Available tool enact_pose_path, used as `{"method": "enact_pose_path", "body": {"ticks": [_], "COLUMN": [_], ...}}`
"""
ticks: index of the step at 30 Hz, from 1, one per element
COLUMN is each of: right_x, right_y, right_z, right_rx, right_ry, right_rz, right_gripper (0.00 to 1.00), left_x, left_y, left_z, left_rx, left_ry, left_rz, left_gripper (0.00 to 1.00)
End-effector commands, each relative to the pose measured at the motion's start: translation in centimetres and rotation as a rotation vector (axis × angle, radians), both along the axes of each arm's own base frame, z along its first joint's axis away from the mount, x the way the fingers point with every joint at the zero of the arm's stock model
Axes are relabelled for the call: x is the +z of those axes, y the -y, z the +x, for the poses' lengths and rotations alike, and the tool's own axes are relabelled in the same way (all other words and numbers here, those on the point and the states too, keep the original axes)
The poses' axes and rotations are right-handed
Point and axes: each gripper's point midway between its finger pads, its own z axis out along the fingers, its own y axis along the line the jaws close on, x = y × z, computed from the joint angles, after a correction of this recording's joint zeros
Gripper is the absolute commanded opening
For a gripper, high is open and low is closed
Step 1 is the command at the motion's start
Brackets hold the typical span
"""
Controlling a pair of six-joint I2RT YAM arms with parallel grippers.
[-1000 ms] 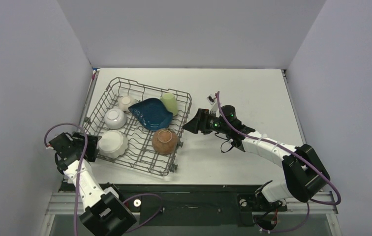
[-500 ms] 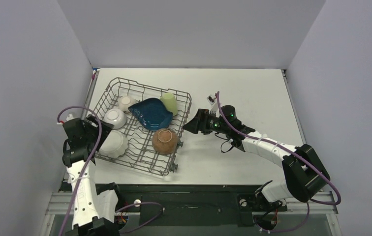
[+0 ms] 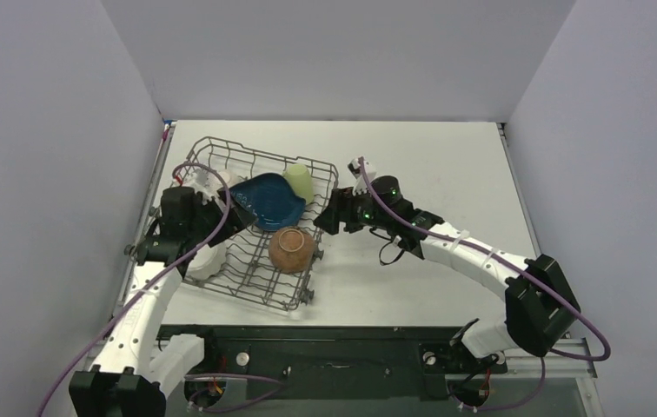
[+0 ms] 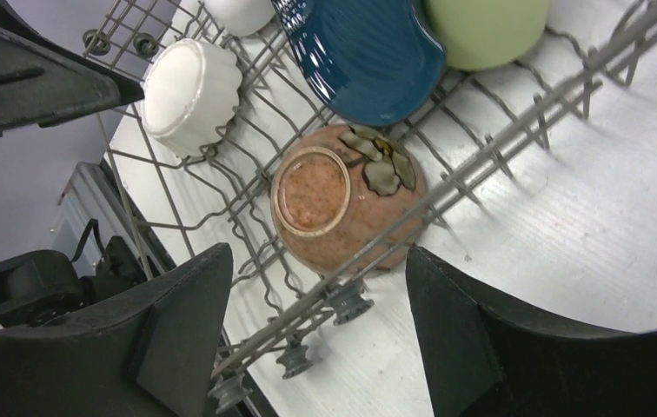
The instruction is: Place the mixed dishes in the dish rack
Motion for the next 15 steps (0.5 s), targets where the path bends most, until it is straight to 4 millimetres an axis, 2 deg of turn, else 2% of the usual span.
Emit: {"method": "enact_pose_path", "body": {"ticks": [1, 6, 7, 8, 9, 13, 15], "right_x": [1.1, 1.9, 2.7, 2.1, 2.6, 1.2, 0.3], "right_y": [-0.8, -2.8, -3.2, -3.5, -3.9, -5.2, -5.9], "right_z": [1.5, 3.7, 4.4, 4.7, 5.2, 7.0, 7.8], "right_rx": [-0.012, -0.038, -0.053, -0.057, -0.069, -0.113, -0.121], "right_ry": [0.123, 0.157, 0.17, 0.158, 0.168, 0.144, 0.131], "right_rz": [-0.124, -0.191, -0.184, -0.192, -0.185, -0.221, -0.242], "right_gripper": [0.69, 0.66, 0.65, 0.64, 0.63, 0.62, 0.61], "left_x": [3.2, 4.2, 4.2, 4.4, 4.3, 3.5, 2.2], "left_y": [1.6, 1.9, 1.9, 1.9, 2.0, 2.5, 2.7], "left_z": [0.7, -0.3, -0.7, -1.0, -1.4, -3.0, -3.7], "left_rx": [-0.114, -0.18, -0.188, -0.202, -0.214, -0.253, -0.262], "left_ry": [0.09, 0.097, 0.091, 0.101, 0.096, 0.095, 0.071], "left_rz": [0.081, 0.124, 0.128, 0.132, 0.129, 0.105, 0.089], "left_gripper": [0.71, 0.74, 0.76, 0.77, 0.78, 0.79, 0.82]}}
